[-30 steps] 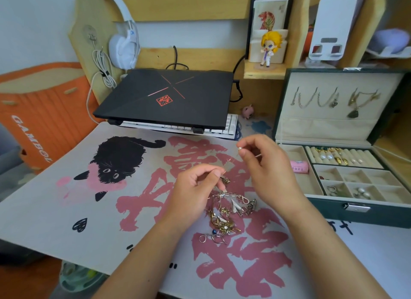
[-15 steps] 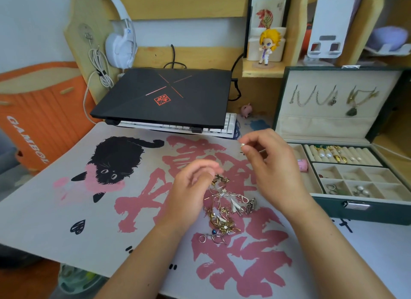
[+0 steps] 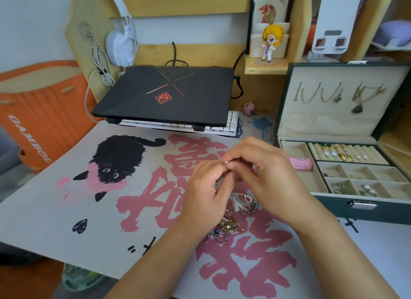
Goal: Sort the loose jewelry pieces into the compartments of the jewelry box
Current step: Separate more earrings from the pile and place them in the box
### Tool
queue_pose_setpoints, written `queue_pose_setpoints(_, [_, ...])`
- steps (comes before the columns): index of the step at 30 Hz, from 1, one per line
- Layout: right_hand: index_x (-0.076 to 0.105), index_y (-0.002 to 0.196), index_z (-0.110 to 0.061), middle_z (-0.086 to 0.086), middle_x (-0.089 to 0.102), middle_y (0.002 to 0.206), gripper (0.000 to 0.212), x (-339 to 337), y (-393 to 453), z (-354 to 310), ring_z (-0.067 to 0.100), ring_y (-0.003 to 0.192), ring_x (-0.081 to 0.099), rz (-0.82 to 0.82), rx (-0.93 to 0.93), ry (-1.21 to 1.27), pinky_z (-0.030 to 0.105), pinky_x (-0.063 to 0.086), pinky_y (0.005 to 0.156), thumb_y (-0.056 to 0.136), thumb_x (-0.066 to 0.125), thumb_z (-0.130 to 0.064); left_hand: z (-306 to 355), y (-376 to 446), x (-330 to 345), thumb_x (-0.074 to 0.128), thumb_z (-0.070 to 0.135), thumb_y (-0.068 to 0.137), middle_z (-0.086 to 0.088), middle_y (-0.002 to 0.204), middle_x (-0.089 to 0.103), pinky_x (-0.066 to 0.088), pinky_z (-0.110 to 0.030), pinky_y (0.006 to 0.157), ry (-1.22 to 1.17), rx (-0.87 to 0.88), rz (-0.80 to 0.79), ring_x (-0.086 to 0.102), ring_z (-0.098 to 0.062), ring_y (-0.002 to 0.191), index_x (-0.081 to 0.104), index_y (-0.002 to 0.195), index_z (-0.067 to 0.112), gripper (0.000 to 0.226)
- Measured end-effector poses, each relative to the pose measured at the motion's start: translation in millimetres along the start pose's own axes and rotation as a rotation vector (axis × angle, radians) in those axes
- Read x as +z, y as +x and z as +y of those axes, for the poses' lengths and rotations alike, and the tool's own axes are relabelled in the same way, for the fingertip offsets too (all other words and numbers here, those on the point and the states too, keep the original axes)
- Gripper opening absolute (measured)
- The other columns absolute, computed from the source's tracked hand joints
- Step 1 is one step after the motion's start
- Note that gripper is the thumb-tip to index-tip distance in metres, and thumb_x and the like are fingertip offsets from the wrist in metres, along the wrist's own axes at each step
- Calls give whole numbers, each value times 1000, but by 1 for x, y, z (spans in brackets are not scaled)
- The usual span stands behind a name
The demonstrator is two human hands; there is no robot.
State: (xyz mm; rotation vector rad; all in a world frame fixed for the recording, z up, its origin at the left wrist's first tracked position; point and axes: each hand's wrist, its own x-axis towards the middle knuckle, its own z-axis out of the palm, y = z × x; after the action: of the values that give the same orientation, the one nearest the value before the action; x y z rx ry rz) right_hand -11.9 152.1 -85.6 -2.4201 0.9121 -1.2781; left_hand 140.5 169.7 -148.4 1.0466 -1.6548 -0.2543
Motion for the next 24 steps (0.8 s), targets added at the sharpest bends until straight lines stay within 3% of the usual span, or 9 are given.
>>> queue_pose_setpoints(5, [69, 98, -15, -13, 58, 90, 10, -5, 0, 1, 2, 83, 58, 44, 78, -58, 10, 40, 72, 95, 64, -6, 3, -2, -4, 46, 28, 107, 11, 75, 71, 51, -42, 85, -51, -81, -23, 67, -11, 83, 67, 87, 24, 29])
queue_pose_setpoints(7, [67, 98, -17, -14, 59, 90, 9, -11, 0, 0, 3, 84, 57, 108, 151, -52, 10, 40, 71, 97, 62, -9, 3, -4, -7, 45, 34, 106, 10, 75, 72, 53, -45, 83, -109, -149, -30, 68, -16, 77, 67, 91, 30, 27])
queue_pose_setpoints(11, [63, 99, -26, -14, 63, 92, 9, -20, 2, 3, 0, 86, 58, 221, 322, -3, 7, 42, 71, 99, 60, -17, 0, -4, -13, 45, 30, 107, 2, 75, 73, 53, -46, 79, -230, -291, -36, 66, -34, 69, 71, 93, 19, 31])
queue_pose_setpoints(15, [63, 98, -28, -16, 63, 86, 8, -24, 2, 6, -4, 80, 58, 255, 404, 34, 6, 42, 69, 98, 61, -20, -1, 2, -20, 46, 14, 107, -9, 75, 72, 54, -25, 85, -347, -324, 9, 70, -17, 74, 72, 89, 9, 33])
queue_pose_setpoints(18, [63, 95, -30, -14, 63, 83, 8, -24, 2, 7, -2, 78, 58, 263, 440, 52, 9, 44, 68, 98, 61, -23, 0, 3, -21, 47, 16, 104, -7, 74, 72, 53, -21, 85, -402, -349, 33, 70, -14, 75, 73, 89, 7, 31])
queue_pose_setpoints(21, [62, 92, -32, -13, 63, 83, 12, -25, 3, 8, -2, 76, 58, 273, 471, 79, 8, 44, 68, 98, 62, -22, 0, 3, -22, 53, 29, 98, -3, 81, 76, 55, -27, 89, -439, -412, 65, 73, -17, 83, 78, 94, 16, 28])
queue_pose_setpoints(24, [65, 93, -27, -11, 64, 81, 9, -25, 3, 9, -3, 72, 56, 265, 509, 113, 9, 46, 66, 97, 63, -19, -2, 3, -24, 59, 27, 95, -8, 95, 80, 58, -40, 92, -577, -470, 117, 75, -28, 95, 82, 100, 20, 25])
